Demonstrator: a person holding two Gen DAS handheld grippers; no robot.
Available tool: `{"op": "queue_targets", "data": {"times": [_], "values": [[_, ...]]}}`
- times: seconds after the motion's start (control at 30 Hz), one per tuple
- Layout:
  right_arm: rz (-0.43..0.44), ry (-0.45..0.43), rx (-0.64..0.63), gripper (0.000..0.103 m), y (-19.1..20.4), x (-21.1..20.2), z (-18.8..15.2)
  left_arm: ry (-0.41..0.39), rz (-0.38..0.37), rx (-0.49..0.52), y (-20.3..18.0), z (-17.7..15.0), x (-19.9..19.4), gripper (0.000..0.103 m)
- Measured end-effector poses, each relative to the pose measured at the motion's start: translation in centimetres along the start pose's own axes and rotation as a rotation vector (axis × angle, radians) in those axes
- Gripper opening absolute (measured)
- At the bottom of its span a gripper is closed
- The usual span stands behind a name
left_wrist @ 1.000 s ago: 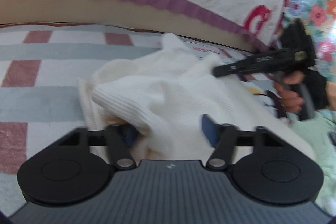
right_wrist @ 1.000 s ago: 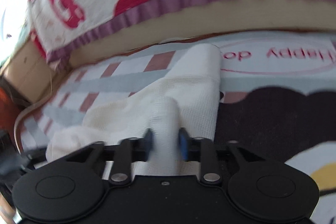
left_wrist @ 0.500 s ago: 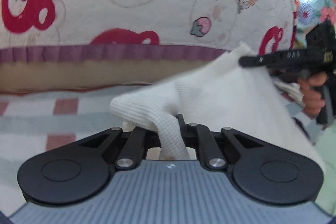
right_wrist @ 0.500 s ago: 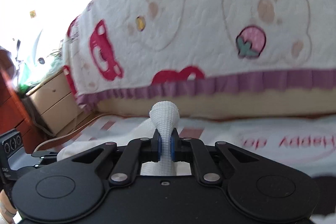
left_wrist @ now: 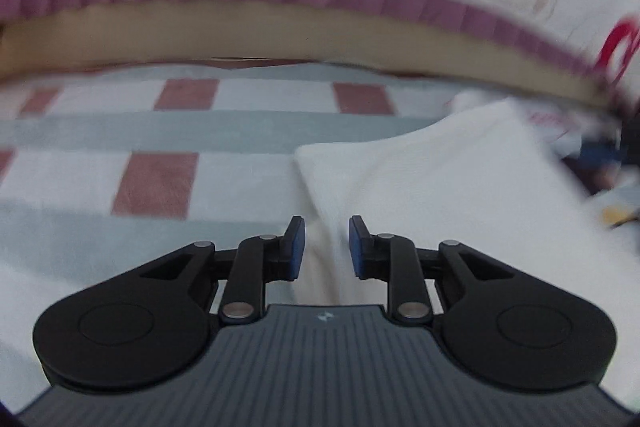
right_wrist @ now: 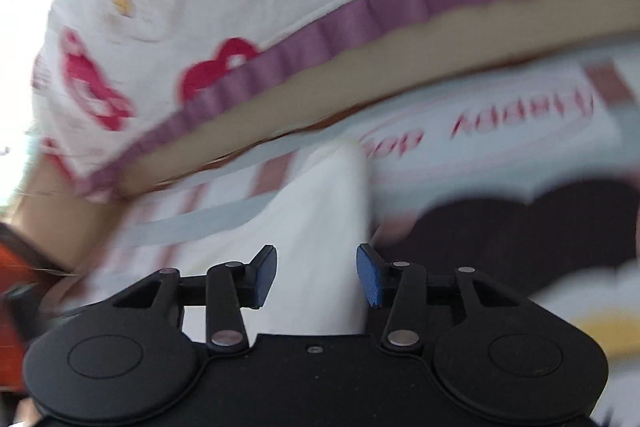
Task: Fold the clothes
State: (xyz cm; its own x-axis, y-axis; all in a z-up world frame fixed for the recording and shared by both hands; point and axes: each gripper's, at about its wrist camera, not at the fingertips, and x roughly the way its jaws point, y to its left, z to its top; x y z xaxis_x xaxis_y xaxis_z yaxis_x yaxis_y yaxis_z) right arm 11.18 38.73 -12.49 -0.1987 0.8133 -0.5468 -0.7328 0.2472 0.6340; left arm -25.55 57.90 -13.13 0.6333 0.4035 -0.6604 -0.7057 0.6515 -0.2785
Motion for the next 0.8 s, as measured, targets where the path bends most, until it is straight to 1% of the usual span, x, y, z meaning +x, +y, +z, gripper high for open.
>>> {"op": "queue_targets", "data": {"times": [0.03,0.07,0.13,0.17,0.23,0.27,0.3,0.37,0.4,0.43,0.47,0.5,0.53,0.57,0.6,0.63,0.67,0.73,0.8], "values": [[0.050,0.011,0.021,0.051,-0.2,-1.4,-1.1,-0.002,-0.059,-0.054,0.3,-0.4,-1.1,0.040],[0.090,0.025,0.033,0.051,-0.3,-2.5,-2.4,-0.001,-0.120,-0.105,0.6,-1.0,-2.2,0.046],[0.156,0.056,0.050,0.051,-0.4,-4.7,-4.9,0.038,-0.240,-0.179,0.7,-2.3,-4.2,0.049],[0.177,0.070,0.047,0.051,-0.3,-5.5,-6.2,0.055,-0.267,-0.195,0.5,-3.0,-5.1,0.051],[0.196,0.082,0.031,0.053,-0.1,-6.8,-8.4,0.067,-0.292,-0.208,0.3,-4.6,-7.1,0.054],[0.186,0.089,0.021,0.055,0.0,-7.0,-9.4,0.064,-0.300,-0.211,0.3,-5.5,-8.0,0.060],[0.173,0.098,0.011,0.056,0.2,-7.1,-10.2,0.061,-0.300,-0.224,0.4,-6.3,-8.6,0.063],[0.141,0.114,-0.011,0.056,0.6,-6.5,-10.9,0.052,-0.301,-0.253,0.7,-7.7,-9.2,0.064],[0.126,0.119,-0.021,0.057,0.7,-6.1,-11.2,0.055,-0.321,-0.263,0.7,-8.0,-9.0,0.064],[0.119,0.118,-0.032,0.057,0.9,-5.7,-11.3,0.063,-0.350,-0.272,0.6,-8.3,-8.7,0.064],[0.136,0.097,-0.044,0.057,1.3,-5.6,-11.3,0.071,-0.402,-0.284,0.4,-8.5,-8.3,0.063],[0.167,0.072,-0.051,0.057,1.6,-5.6,-11.3,0.082,-0.469,-0.312,0.4,-8.8,-7.7,0.063],[0.210,0.062,-0.046,0.057,1.7,-5.5,-11.3,0.104,-0.495,-0.341,0.4,-9.1,-7.1,0.063],[0.252,0.059,-0.030,0.056,1.8,-5.2,-11.2,0.132,-0.491,-0.366,0.4,-9.5,-6.6,0.060],[0.281,0.064,-0.016,0.056,1.7,-4.8,-11.1,0.156,-0.457,-0.366,0.2,-9.8,-6.4,0.056],[0.282,0.085,-0.005,0.056,1.5,-4.3,-11.1,0.172,-0.409,-0.341,0.1,-10.0,-6.5,0.046],[0.277,0.104,0.004,0.056,1.3,-3.8,-11.1,0.182,-0.374,-0.324,0.1,-10.3,-6.8,0.041],[0.247,0.128,0.017,0.056,0.8,-3.5,-11.9,0.187,-0.327,-0.304,0.2,-10.8,-7.6,0.041],[0.244,0.143,0.023,0.056,0.6,-3.5,-12.9,0.159,-0.322,-0.286,0.1,-11.0,-8.4,0.042]]}}
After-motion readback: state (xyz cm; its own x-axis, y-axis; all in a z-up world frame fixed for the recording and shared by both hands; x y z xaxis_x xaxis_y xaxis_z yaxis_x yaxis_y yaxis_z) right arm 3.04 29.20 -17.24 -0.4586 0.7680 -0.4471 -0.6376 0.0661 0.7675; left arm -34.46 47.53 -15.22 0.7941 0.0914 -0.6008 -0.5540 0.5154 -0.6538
